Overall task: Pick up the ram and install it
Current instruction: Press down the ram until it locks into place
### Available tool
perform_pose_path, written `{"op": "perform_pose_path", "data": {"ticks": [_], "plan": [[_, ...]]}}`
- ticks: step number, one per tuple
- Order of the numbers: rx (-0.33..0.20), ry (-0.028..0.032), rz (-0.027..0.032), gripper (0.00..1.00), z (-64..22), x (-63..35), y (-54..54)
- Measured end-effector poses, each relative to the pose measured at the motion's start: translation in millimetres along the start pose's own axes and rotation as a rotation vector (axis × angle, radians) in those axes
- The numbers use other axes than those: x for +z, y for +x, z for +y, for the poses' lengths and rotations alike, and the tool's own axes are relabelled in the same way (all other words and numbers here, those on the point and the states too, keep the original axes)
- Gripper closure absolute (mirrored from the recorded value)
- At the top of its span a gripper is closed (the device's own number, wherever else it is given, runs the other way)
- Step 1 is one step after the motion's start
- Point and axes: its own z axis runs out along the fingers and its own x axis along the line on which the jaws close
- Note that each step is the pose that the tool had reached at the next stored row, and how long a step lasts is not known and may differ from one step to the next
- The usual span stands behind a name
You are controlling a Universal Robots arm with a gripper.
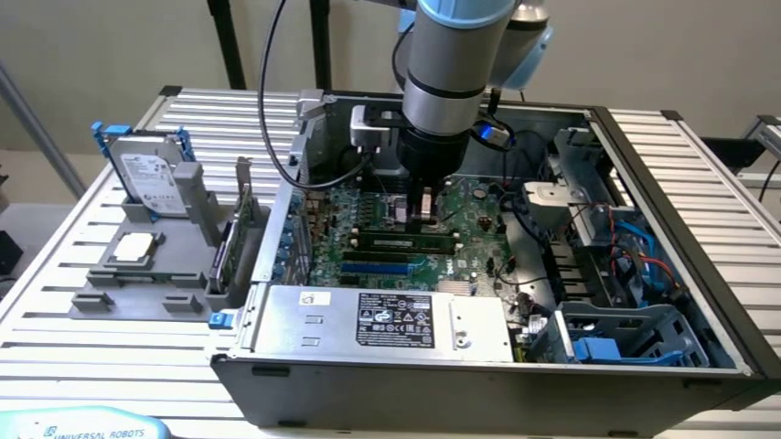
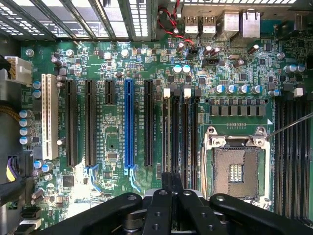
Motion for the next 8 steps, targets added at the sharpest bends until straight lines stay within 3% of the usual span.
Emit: {"op": "perform_pose_path", "data": {"ticks": [6, 8], "plan": [[0.000, 0.0000, 0.0001, 0.89, 0.0, 0.1, 0.0], [0.000, 0.0025, 0.0000, 0.89, 0.2, 2.2, 0.1]]}}
